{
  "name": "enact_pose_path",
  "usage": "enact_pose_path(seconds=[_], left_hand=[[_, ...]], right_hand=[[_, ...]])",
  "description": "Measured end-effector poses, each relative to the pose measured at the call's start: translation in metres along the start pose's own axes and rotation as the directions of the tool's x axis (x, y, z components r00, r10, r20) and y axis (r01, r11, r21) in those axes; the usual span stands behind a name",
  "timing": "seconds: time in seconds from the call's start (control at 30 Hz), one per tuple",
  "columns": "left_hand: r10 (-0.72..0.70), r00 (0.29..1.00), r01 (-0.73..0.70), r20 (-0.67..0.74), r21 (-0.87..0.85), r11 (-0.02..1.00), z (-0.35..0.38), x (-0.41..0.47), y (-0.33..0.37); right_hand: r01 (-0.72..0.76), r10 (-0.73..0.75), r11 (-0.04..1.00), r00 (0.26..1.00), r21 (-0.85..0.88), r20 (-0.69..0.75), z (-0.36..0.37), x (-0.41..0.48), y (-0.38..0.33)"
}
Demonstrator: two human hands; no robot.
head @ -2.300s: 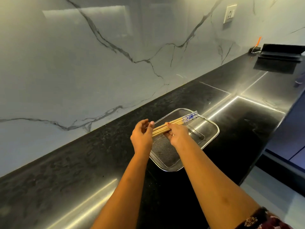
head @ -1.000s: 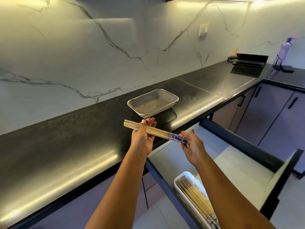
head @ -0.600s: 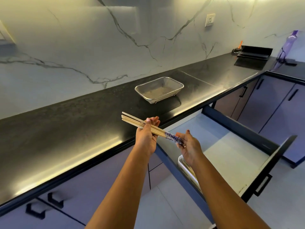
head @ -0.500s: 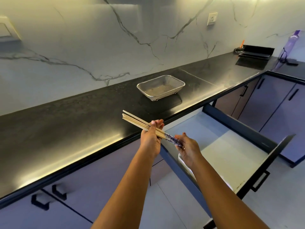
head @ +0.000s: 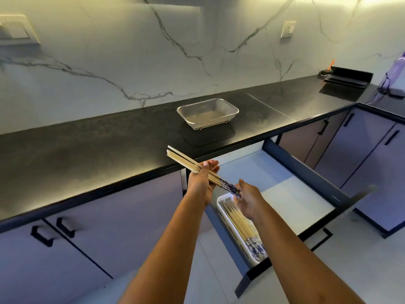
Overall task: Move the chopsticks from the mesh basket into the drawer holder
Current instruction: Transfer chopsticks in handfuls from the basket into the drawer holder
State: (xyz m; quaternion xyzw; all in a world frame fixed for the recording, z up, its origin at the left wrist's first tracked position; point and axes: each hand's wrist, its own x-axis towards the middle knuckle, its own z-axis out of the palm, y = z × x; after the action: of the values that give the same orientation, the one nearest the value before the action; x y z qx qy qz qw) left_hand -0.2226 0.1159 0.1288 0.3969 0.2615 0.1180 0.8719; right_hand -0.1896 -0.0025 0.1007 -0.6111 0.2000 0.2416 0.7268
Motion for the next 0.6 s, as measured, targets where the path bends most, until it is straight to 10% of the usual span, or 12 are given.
enact_pose_path(seconds=[0.6], left_hand=[[0.066,0.979,-0.091,-0.195,-0.121,0.989,0.058,-0.02,-0.096]], right_hand=[[-0.105,0.102,0.994,0.982,0.013,0.16,-0.091,0.039,-0.016]])
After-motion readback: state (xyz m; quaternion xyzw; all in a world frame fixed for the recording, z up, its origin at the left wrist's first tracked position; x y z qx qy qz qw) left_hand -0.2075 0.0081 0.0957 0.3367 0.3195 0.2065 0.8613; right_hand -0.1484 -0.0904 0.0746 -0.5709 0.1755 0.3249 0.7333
